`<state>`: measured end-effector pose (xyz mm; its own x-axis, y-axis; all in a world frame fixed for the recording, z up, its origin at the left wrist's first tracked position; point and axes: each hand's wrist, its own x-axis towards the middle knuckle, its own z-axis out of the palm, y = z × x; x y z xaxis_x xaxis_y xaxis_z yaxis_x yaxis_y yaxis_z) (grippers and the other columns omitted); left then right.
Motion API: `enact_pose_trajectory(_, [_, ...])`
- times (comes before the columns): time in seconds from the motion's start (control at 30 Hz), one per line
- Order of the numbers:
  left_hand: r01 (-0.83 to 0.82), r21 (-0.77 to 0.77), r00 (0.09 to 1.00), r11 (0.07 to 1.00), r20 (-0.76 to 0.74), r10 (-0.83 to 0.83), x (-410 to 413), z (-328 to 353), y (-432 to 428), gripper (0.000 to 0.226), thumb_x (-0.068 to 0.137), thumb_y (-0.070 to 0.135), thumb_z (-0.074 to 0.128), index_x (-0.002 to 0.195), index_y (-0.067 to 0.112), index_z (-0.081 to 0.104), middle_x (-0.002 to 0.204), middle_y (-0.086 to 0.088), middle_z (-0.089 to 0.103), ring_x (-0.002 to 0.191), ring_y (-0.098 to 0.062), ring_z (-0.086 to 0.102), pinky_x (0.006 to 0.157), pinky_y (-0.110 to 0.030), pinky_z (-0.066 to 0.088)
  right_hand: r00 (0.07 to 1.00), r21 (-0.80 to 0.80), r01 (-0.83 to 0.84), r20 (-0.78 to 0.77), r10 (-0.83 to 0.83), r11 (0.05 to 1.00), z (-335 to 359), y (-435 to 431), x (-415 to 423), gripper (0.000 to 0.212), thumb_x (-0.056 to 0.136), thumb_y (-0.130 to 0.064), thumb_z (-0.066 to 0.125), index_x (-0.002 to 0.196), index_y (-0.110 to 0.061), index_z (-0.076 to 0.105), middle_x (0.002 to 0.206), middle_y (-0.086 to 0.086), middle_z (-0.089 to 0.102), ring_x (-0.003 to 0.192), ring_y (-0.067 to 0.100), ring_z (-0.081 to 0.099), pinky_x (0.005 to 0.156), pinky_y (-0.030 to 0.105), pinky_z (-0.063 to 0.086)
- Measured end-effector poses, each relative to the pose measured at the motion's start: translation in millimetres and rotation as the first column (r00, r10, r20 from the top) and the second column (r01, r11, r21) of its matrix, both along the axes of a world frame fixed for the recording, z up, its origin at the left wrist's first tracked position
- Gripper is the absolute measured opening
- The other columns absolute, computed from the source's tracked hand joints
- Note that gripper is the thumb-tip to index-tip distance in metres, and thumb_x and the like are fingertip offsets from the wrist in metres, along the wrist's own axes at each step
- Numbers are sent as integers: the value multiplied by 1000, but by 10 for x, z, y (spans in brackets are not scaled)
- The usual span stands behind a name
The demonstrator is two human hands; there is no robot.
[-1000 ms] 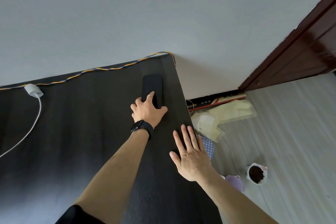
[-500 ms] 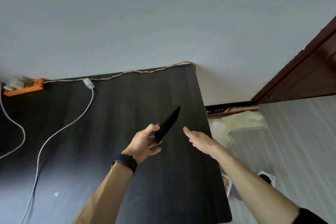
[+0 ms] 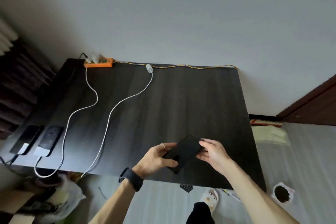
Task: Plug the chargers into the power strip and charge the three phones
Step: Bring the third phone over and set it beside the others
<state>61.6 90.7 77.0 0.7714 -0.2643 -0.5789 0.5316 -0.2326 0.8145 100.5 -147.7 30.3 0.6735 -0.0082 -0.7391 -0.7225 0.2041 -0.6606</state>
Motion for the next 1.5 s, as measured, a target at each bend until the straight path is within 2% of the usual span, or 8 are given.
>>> enact_pose_trajectory(0.17, [-36,134,996,990,-72,46,-617,-174,848,44,92,15,64,135,21,54,123,0,64,97,-8,63,67,-21,47,981,-49,-169,84,173,984,47,869,-529,27,102,-7,50,123,-13,66,116,12,72,106,31,70,77,40,60])
enact_pose_trajectory(0.4, [-143,91,978,986,-139,154,-1283,-169,1831,23,87,25,69,110,27,66,82,7,68,74,-9,59,61,-24,41,954,-42,-278,104,281,960,51,2028,-989,26,104,-8,48,119,-11,68,111,12,75,100,30,73,77,41,59])
enact_pose_trajectory(0.57, [-349,-34,912,937,-243,331,-1404,-277,2353,24,92,6,64,116,10,64,97,-15,73,90,-27,71,85,-41,58,925,-51,-371,64,374,927,37,2532,-999,21,102,-17,54,117,-17,68,108,8,76,98,28,74,84,41,59])
enact_pose_trajectory(0.8, [-583,84,780,808,-222,585,-1099,-550,3039,22,94,8,61,115,15,63,93,-6,70,84,-17,67,72,-28,53,846,-198,-522,1,533,830,-248,3032,-647,27,100,-31,58,125,-20,59,122,3,67,102,22,70,83,36,58])
enact_pose_trajectory(0.9, [-698,139,680,703,-179,711,-795,-731,3329,22,94,5,60,114,14,61,96,-9,71,80,-19,70,66,-29,58,756,-393,-603,-2,655,694,-430,3208,-376,37,97,-38,59,129,-21,58,133,0,62,113,15,63,98,34,50])
enact_pose_trajectory(1.13, [-710,312,643,632,-78,762,-227,-1080,3765,26,93,13,61,116,25,59,114,-11,70,100,-24,69,97,-41,53,456,-750,-624,-124,881,218,-690,3585,63,66,97,-51,49,154,-24,31,165,0,19,152,23,16,121,38,20])
enact_pose_trajectory(1.23, [-679,363,661,638,-76,746,-9,-1203,3893,29,95,14,59,123,21,59,112,-8,68,96,-21,66,92,-30,51,362,-789,-611,-207,909,64,-875,3725,102,72,97,-55,44,158,-26,18,168,3,1,154,24,0,124,40,10])
enact_pose_trajectory(1.5, [-553,546,731,630,-46,681,62,-1416,4010,34,96,17,52,130,22,55,114,-8,69,107,-30,63,95,-33,48,245,-785,-597,-373,895,-164,-1054,3733,-84,87,95,-54,42,158,-27,-12,164,4,-27,152,24,-21,124,47,12])
